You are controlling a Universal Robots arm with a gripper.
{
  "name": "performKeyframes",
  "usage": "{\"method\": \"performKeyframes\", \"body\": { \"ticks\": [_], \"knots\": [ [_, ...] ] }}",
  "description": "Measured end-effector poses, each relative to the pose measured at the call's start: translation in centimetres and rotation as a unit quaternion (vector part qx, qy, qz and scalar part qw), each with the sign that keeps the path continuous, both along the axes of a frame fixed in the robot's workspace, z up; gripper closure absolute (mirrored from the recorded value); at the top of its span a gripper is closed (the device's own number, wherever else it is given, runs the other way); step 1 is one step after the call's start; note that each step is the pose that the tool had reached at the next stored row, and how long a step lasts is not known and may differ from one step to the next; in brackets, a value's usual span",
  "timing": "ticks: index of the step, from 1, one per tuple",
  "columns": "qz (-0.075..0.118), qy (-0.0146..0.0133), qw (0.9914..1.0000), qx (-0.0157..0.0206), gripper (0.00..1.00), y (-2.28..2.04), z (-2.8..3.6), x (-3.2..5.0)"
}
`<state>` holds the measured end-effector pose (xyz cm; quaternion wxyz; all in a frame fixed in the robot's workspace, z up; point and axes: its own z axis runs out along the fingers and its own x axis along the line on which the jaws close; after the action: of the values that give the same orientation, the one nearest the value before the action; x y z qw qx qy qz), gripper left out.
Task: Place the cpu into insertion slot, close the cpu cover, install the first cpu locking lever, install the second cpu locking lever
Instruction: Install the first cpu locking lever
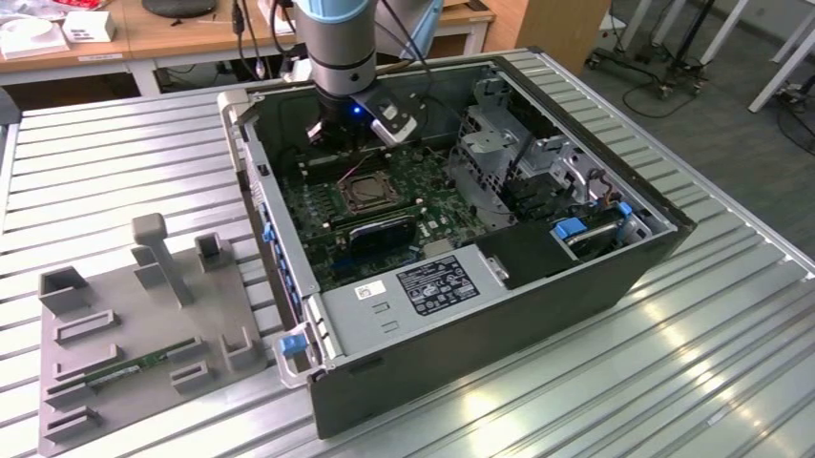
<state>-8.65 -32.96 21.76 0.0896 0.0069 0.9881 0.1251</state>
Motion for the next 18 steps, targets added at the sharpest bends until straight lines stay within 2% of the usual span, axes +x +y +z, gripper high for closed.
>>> {"method": "performKeyframes", "body": {
  "ticks": [9,18],
  "knots": [
    [0.000,0.0000,1.00000,0.0000,0.89,-0.01,-0.66,0.02],
    [0.000,0.0001,1.00000,0.0000,0.89,-0.01,-0.74,0.52]
  ]
}}
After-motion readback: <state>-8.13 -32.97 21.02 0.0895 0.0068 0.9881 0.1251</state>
